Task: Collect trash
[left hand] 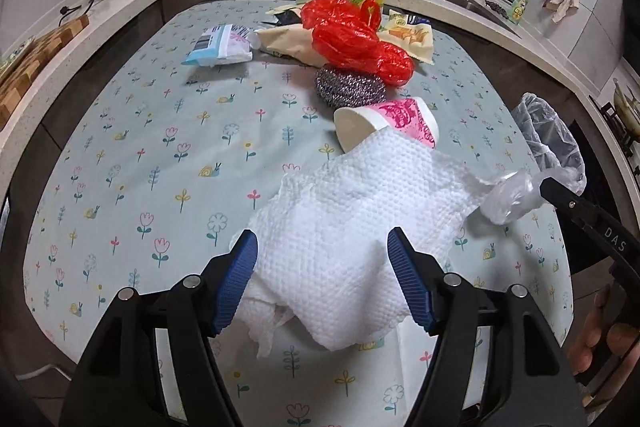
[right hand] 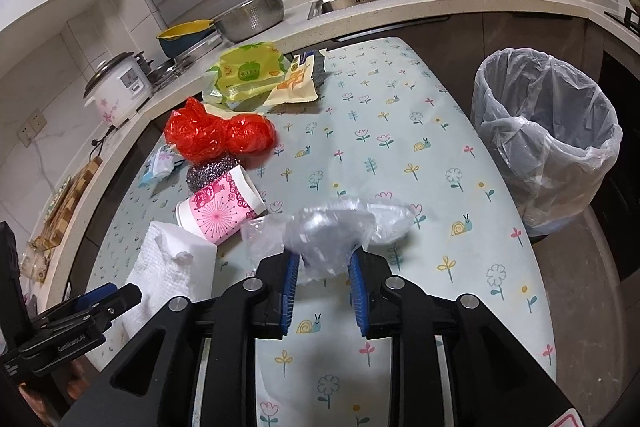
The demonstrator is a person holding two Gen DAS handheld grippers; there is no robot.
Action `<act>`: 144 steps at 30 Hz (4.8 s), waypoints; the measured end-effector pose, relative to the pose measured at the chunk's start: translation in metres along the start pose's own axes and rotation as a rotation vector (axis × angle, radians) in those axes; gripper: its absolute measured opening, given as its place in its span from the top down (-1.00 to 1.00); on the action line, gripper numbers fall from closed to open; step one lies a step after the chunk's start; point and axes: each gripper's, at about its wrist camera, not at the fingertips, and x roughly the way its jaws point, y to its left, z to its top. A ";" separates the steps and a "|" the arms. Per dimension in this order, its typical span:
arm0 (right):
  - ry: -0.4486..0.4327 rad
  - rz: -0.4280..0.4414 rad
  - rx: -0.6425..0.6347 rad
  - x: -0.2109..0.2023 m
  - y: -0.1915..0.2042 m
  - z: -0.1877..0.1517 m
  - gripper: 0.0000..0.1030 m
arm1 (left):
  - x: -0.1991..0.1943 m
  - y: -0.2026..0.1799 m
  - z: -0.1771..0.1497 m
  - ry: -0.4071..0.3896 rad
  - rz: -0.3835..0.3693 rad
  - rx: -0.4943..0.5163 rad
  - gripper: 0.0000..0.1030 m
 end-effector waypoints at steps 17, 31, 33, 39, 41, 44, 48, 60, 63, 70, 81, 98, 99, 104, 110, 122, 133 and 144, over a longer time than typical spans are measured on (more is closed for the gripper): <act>-0.052 0.046 -0.061 -0.025 0.034 0.001 0.04 | -0.001 0.004 -0.018 0.028 -0.041 0.014 0.54; -0.002 0.141 -0.117 -0.012 0.067 -0.010 0.04 | -0.019 0.018 0.001 -0.031 -0.078 -0.025 0.90; 0.028 0.153 -0.114 -0.001 0.069 -0.013 0.04 | -0.014 0.027 0.001 -0.017 -0.053 -0.047 0.90; 0.092 0.179 -0.129 0.024 0.083 -0.018 0.11 | 0.007 0.068 -0.007 0.042 0.030 -0.133 0.90; 0.113 0.192 -0.135 0.033 0.089 -0.018 0.21 | 0.011 0.079 -0.008 0.052 0.048 -0.151 0.90; 0.146 0.216 -0.137 0.045 0.100 -0.019 0.23 | 0.014 0.090 -0.009 0.062 0.047 -0.172 0.90; 0.170 0.262 -0.171 0.050 0.127 -0.020 0.23 | 0.015 0.096 -0.010 0.068 0.035 -0.180 0.90; 0.188 0.369 -0.283 0.044 0.198 -0.014 0.22 | 0.007 0.091 -0.010 0.059 -0.050 -0.180 0.90; 0.196 0.340 -0.288 0.056 0.200 -0.016 0.22 | 0.007 0.090 -0.011 0.060 -0.054 -0.178 0.90; 0.206 0.293 -0.261 0.071 0.187 -0.017 0.23 | 0.010 0.091 -0.011 0.062 -0.044 -0.176 0.90; 0.189 0.304 -0.302 0.066 0.192 -0.017 0.44 | 0.010 0.096 -0.011 0.060 -0.031 -0.183 0.90; -0.121 0.125 -0.100 -0.026 0.049 0.070 0.43 | -0.027 0.027 0.045 -0.066 -0.067 -0.070 0.91; -0.132 0.109 -0.087 -0.029 0.038 0.072 0.43 | -0.028 0.017 0.051 -0.075 -0.077 -0.057 0.91; -0.175 0.035 -0.017 -0.042 -0.019 0.082 0.43 | -0.034 -0.039 0.078 -0.113 -0.134 0.023 0.91; -0.209 -0.058 0.067 -0.049 -0.085 0.091 0.43 | -0.037 -0.116 0.104 -0.152 -0.215 0.127 0.91; -0.228 -0.212 0.187 -0.046 -0.186 0.116 0.42 | -0.008 -0.237 0.152 -0.151 -0.361 0.264 0.90; -0.190 -0.280 0.264 -0.019 -0.253 0.128 0.41 | 0.051 -0.362 0.178 -0.067 -0.471 0.380 0.90; -0.178 -0.285 0.313 -0.004 -0.288 0.133 0.27 | 0.110 -0.422 0.176 0.042 -0.516 0.406 0.88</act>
